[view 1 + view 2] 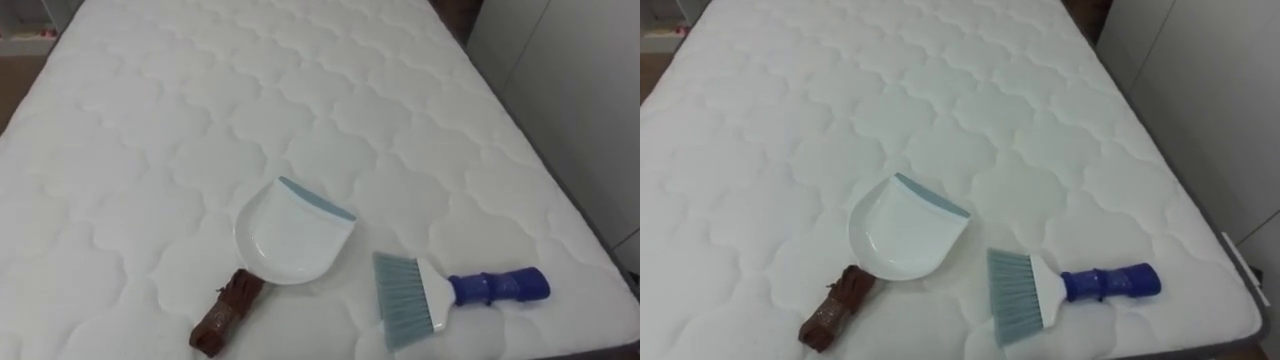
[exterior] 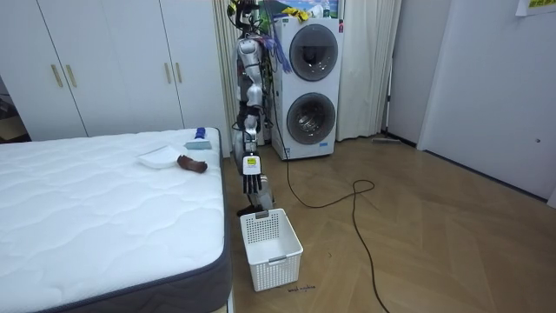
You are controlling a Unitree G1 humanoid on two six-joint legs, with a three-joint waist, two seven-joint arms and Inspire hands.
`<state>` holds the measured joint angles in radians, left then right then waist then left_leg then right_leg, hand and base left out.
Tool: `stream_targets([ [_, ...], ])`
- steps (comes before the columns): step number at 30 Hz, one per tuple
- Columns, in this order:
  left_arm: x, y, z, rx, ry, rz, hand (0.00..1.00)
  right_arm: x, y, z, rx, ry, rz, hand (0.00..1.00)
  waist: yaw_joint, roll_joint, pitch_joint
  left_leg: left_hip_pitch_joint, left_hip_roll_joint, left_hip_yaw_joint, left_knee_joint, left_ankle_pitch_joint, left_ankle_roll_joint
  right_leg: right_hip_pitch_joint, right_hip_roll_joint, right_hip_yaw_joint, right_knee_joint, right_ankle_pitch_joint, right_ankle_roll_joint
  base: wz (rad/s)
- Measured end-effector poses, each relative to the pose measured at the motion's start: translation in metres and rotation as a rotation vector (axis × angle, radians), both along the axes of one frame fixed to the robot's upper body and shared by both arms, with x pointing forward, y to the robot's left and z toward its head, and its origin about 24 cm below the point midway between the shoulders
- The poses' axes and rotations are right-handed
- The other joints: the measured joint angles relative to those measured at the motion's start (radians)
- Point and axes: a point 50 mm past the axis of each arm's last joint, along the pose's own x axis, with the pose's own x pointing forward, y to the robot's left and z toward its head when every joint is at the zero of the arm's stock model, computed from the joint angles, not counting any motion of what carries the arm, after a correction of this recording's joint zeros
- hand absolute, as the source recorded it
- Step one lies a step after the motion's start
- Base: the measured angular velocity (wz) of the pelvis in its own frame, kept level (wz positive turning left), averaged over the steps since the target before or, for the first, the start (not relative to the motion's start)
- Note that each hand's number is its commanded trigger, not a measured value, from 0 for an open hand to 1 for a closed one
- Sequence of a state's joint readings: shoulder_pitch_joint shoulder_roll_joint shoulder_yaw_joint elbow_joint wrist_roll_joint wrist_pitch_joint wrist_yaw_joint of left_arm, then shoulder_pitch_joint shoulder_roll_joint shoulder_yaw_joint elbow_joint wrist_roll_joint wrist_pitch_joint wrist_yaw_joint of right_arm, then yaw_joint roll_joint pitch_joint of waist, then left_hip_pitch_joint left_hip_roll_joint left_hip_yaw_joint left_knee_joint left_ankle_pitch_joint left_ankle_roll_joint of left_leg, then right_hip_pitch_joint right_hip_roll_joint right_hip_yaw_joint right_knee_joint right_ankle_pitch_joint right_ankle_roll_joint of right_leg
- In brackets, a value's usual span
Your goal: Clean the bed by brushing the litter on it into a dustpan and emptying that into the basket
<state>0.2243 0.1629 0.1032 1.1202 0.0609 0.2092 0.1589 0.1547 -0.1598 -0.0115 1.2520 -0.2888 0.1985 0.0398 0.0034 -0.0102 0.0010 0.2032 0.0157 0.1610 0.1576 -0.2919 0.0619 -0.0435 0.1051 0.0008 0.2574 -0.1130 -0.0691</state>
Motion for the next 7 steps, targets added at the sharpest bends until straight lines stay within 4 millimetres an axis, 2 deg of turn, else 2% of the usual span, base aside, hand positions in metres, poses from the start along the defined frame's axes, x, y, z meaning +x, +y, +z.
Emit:
stream_targets([
  [7, -0.0031, -0.0018, -0.0007, -0.040, 0.016, -0.028, 0.00, 0.0075, 0.0036, -0.0008, 0.038, -0.004, 0.034, 0.00, 0.001, -0.014, 0.0004, -0.001, -0.001, 0.002, 0.000, 0.000, 0.000, -0.007, 0.002, 0.010, 0.001, 0.000, 0.000, -0.01],
])
